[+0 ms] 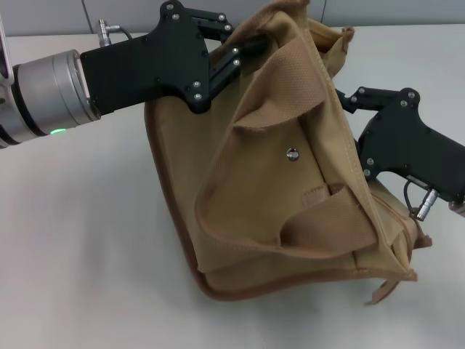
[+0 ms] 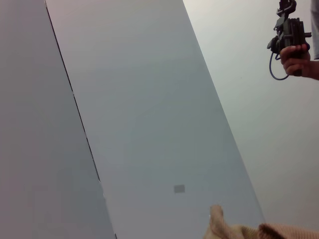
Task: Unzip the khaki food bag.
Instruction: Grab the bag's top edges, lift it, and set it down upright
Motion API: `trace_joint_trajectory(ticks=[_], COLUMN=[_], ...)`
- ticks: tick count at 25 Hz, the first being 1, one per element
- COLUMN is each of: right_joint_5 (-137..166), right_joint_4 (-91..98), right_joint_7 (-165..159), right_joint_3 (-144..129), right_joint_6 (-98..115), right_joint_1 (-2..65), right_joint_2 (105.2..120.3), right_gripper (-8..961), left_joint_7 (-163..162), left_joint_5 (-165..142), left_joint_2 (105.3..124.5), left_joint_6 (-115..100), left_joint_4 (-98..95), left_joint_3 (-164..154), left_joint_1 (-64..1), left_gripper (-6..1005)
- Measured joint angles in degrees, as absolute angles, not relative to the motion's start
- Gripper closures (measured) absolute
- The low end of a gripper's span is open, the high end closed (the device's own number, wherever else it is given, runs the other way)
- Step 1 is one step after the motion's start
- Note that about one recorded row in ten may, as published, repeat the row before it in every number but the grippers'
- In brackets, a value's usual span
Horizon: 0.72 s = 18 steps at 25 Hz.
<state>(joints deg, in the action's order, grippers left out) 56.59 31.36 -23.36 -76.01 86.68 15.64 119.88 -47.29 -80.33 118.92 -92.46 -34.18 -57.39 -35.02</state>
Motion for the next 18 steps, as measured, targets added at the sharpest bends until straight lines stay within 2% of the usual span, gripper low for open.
trace_joint_trajectory(ticks=[7,18], right_joint_5=[55.6,55.2], right_joint_4=[30.6,29.9], right_joint_7=[-22.5,-22.5], right_joint_3=[-76.0,-75.7], right_joint_6=[86.8,88.1], right_joint_1=[15.0,13.8], right_joint_2=[119.88,119.81], right_gripper=[949,948], left_joint_7=[-47.3,-47.3], left_joint_5=[-80.3,-80.0], left_joint_2=[118.92,118.92], left_joint_6=[-92.4,-92.2], left_joint_4=[-34.2,-34.2], left_joint_3=[-57.4,-57.4], left_joint_1=[-35.1,-35.2], left_gripper=[887,884])
